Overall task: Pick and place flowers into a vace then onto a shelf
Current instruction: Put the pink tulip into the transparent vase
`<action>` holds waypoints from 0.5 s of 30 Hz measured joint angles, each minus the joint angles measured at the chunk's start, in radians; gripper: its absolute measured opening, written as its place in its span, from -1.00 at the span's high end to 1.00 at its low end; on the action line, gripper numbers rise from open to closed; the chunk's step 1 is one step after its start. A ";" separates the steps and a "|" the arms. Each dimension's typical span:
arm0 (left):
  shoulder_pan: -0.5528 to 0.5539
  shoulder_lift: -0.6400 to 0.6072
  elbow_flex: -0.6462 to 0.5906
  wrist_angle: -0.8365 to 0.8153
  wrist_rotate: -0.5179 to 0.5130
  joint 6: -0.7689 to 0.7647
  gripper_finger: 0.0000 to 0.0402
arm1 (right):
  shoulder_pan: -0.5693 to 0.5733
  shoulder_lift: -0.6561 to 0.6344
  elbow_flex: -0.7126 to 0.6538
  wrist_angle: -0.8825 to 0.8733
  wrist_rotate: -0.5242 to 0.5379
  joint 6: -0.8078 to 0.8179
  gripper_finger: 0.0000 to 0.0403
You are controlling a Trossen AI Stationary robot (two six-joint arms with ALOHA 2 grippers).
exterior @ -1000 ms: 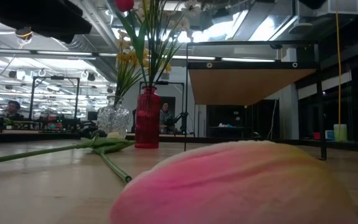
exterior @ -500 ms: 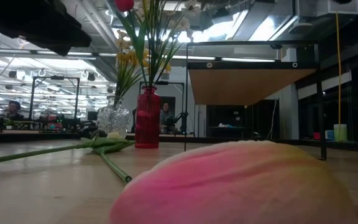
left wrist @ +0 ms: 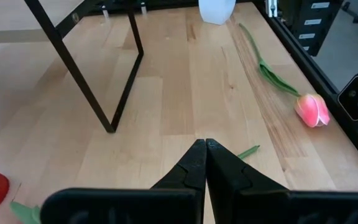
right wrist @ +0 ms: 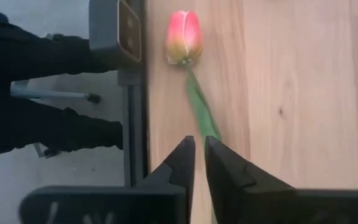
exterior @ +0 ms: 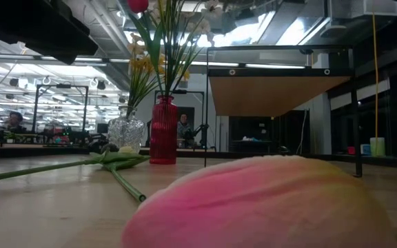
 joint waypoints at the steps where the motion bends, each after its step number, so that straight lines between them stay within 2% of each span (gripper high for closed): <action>1: 0.000 0.000 0.000 0.000 0.000 0.000 0.97 | 0.000 0.000 0.000 0.000 0.012 0.000 0.74; 9: 0.000 0.000 0.000 -0.001 0.000 -0.003 0.97 | 0.004 0.000 0.000 0.014 0.040 0.029 0.42; 15: 0.000 0.000 0.000 -0.004 0.000 -0.006 0.97 | 0.030 0.029 0.000 0.023 0.050 0.034 0.35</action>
